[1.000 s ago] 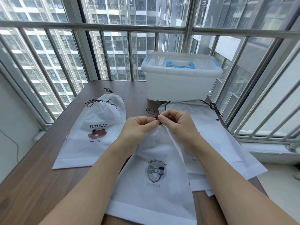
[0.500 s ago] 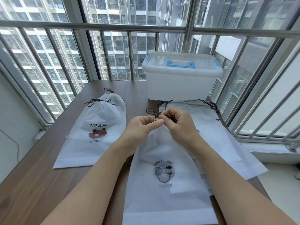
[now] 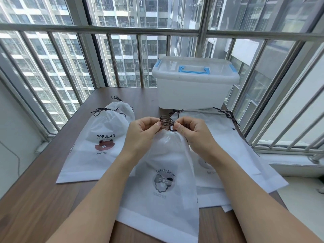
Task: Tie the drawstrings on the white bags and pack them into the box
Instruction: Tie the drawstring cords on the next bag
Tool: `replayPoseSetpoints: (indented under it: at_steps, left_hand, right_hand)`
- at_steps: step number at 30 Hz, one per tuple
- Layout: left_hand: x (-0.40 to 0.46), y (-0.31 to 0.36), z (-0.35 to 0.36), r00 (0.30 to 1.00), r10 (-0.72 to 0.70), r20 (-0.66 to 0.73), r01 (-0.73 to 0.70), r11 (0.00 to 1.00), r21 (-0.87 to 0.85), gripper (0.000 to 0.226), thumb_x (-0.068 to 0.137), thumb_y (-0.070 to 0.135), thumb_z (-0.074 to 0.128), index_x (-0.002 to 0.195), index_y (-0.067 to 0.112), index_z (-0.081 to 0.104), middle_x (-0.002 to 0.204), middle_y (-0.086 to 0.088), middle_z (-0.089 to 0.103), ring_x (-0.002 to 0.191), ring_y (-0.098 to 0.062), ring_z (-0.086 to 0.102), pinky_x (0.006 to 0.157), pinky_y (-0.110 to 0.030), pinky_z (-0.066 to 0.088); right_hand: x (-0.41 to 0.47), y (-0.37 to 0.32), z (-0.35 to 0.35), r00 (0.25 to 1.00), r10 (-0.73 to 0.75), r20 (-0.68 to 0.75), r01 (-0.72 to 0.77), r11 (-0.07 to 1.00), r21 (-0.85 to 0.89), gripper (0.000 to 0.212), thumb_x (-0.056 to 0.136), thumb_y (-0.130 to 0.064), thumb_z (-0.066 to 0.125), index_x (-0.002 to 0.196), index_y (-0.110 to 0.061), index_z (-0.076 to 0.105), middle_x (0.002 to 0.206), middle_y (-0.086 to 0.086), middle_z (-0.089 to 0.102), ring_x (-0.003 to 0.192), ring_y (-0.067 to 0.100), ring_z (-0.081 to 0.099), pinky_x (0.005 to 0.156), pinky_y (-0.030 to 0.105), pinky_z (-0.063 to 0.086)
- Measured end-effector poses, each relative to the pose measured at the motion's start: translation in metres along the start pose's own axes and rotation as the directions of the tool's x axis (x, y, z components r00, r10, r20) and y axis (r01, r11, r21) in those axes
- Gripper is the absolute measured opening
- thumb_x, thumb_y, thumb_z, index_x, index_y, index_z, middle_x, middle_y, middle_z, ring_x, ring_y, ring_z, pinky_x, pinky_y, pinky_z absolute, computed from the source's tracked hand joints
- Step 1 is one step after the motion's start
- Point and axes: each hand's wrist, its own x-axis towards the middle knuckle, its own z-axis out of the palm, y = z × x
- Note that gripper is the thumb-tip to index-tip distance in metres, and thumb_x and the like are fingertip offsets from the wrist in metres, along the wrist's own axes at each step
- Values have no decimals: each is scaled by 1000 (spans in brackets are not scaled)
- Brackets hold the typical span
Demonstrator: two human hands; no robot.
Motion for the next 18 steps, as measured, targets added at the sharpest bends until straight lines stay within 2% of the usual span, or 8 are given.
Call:
replayPoseSetpoints:
  at_steps: [3, 5, 7, 8, 10, 12, 14, 18]
  left_hand:
    - [1, 1, -1, 998, 37, -43, -34, 997, 71, 13, 91, 3, 67, 88, 14, 75, 79, 0, 76, 75, -9, 69, 75, -23, 53]
    - [-1, 1, 2, 991, 72, -113, -58, 992, 116, 11, 88, 7, 67, 87, 16, 73, 73, 3, 72, 70, -10, 66, 72, -26, 53]
    - [-6, 4, 5, 955, 183, -232, -144, 974, 174, 7, 81, 15, 65, 85, 16, 70, 69, 3, 67, 65, -10, 60, 66, -26, 51]
    - [-9, 6, 6, 915, 298, -271, -231, 940, 252, 6, 78, 17, 65, 83, 16, 69, 68, 2, 65, 62, -10, 57, 63, -24, 48]
    - [-12, 8, 6, 817, 546, -186, -424, 787, 449, 7, 78, 17, 73, 84, 15, 71, 68, 0, 62, 62, -10, 56, 62, -20, 45]
    - [-14, 5, 10, 770, 638, -8, -536, 654, 534, 15, 77, 14, 80, 91, 14, 75, 77, 3, 66, 70, -8, 60, 68, -17, 46]
    - [-13, 1, 14, 779, 623, 76, -557, 631, 540, 21, 77, 14, 81, 97, 15, 77, 86, 5, 69, 78, -6, 64, 72, -16, 48]
    - [-10, -3, 12, 813, 577, 78, -534, 685, 496, 22, 78, 12, 78, 99, 15, 79, 90, 7, 74, 80, -5, 67, 75, -17, 50]
  right_hand:
    - [1, -1, 1, 1000, 28, -11, -27, 998, 48, 23, 99, -4, 60, 79, -11, 69, 71, -4, 66, 66, 5, 55, 65, 16, 41]
    - [1, 2, 3, 999, 36, -26, -35, 998, 52, 22, 98, -7, 62, 79, -11, 71, 75, 1, 68, 72, 11, 57, 72, 24, 42]
    - [1, 5, 5, 998, 50, -47, -48, 997, 56, 20, 97, -12, 65, 79, -13, 74, 78, 7, 70, 77, 18, 57, 77, 34, 41]
    - [1, 7, 5, 997, 61, -57, -58, 997, 57, 19, 96, -14, 66, 79, -14, 74, 79, 7, 71, 77, 18, 58, 78, 36, 42]
    - [0, 8, 7, 996, 68, -62, -64, 996, 59, 17, 95, -16, 66, 80, -14, 75, 79, 5, 72, 77, 16, 60, 80, 37, 44]
    - [-1, 7, 8, 998, 47, -42, -44, 996, 75, 15, 95, -16, 66, 84, -12, 74, 82, 12, 73, 80, 17, 63, 82, 37, 48]
    - [-2, 5, 8, 999, 32, -19, -30, 995, 96, 14, 97, -12, 63, 88, -6, 73, 86, 13, 75, 84, 16, 66, 83, 33, 50]
    - [-4, 0, 5, 999, 11, 40, -16, 989, 144, 14, 99, -2, 59, 91, -1, 71, 91, 3, 77, 90, 14, 70, 83, 22, 52]
